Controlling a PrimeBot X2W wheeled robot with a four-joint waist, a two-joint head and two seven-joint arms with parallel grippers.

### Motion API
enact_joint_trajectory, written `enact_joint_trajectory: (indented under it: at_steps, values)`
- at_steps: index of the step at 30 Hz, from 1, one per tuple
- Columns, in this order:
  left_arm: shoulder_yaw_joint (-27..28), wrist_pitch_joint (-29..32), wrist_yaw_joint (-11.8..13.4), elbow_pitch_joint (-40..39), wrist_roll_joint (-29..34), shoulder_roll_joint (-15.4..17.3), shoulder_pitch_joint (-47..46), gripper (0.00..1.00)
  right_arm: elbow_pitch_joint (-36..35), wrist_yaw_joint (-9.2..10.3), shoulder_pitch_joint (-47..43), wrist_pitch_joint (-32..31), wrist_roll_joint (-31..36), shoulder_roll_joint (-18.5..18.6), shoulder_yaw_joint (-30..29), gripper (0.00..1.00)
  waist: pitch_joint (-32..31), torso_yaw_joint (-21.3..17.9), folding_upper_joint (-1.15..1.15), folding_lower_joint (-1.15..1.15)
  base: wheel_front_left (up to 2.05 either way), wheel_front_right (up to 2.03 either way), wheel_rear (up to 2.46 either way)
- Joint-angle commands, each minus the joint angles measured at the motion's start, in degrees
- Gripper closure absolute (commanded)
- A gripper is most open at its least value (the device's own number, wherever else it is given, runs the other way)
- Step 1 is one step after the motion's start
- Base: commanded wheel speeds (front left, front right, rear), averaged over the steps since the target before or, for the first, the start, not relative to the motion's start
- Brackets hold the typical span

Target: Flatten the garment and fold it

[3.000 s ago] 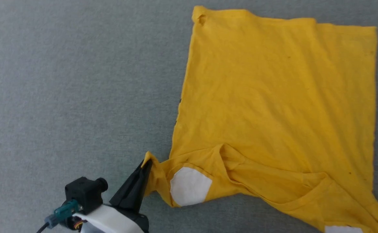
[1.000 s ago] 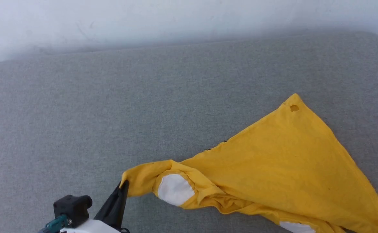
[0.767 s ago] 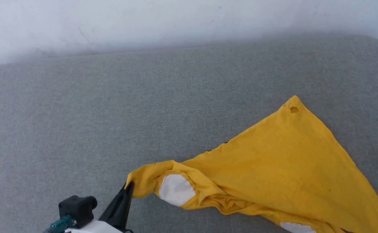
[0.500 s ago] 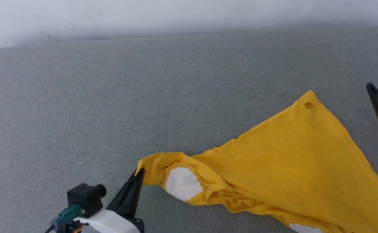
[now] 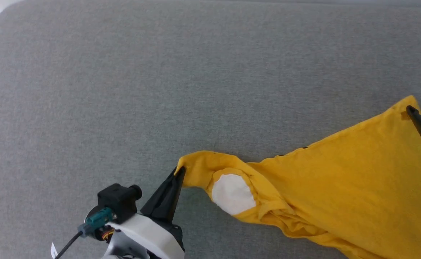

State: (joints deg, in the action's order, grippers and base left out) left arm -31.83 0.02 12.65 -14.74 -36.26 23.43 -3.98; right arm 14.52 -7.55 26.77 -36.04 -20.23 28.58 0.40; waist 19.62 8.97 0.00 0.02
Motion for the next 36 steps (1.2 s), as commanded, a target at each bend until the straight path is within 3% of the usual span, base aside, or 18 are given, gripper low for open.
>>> enact_joint_trajectory:
  at_steps: [1,6,7,8,9,14,20,28,36]
  values:
    - [0.0,-0.1,-0.3,0.5,0.4,-0.2,-1.0,1.00,0.8,0.06,0.7,0.4,-0.4,0.3,0.2,0.00,2.8,2.9,0.00,-0.02,0.00,0.00,0.00]
    - [-0.1,-0.4,-0.5,1.2,0.3,-0.5,-1.7,1.00,4.7,0.06,1.0,0.3,-1.6,1.2,2.0,0.00,3.6,3.7,0.00,-0.02,0.00,0.00,0.00]
    - [-0.1,-0.5,-0.5,1.3,0.2,-0.6,-1.8,1.00,5.4,0.06,0.9,-0.3,-2.1,1.2,2.5,0.04,3.7,3.7,0.00,-0.02,0.00,0.00,0.00]
    - [0.0,-0.5,-0.5,1.4,0.2,-0.6,-1.9,1.00,6.1,0.06,0.9,-1.0,-2.6,1.2,2.9,0.63,3.7,3.7,0.00,-0.02,0.00,0.00,0.00]
    - [0.0,-0.5,-0.5,1.5,0.2,-0.6,-1.9,1.00,6.6,0.06,0.9,-1.7,-3.1,1.2,3.2,1.00,3.6,3.6,0.00,-0.02,0.00,0.00,0.00]
    - [0.3,-0.6,-0.2,1.9,-0.2,-0.3,-1.4,1.00,7.9,0.06,1.3,-2.3,-3.5,0.9,3.1,1.00,2.3,2.4,0.00,-0.02,0.00,0.00,0.00]
    - [0.4,-0.4,-1.3,3.2,0.1,1.0,-2.6,1.00,7.2,0.06,2.0,3.2,-2.7,-0.5,1.8,1.00,-2.1,-0.4,0.00,-0.02,0.00,0.00,0.00]
    - [1.4,-0.7,-5.1,8.6,0.8,2.9,-9.3,1.00,4.6,0.06,4.0,10.7,-1.7,-3.0,0.0,1.00,-9.9,-4.5,0.00,-0.02,0.00,0.00,0.00]
    - [4.2,-1.8,-10.4,15.2,3.2,5.3,-25.4,1.00,3.0,0.06,11.8,15.3,1.2,-4.2,-2.0,1.00,-16.7,-8.3,0.00,-0.02,0.00,0.00,0.00]
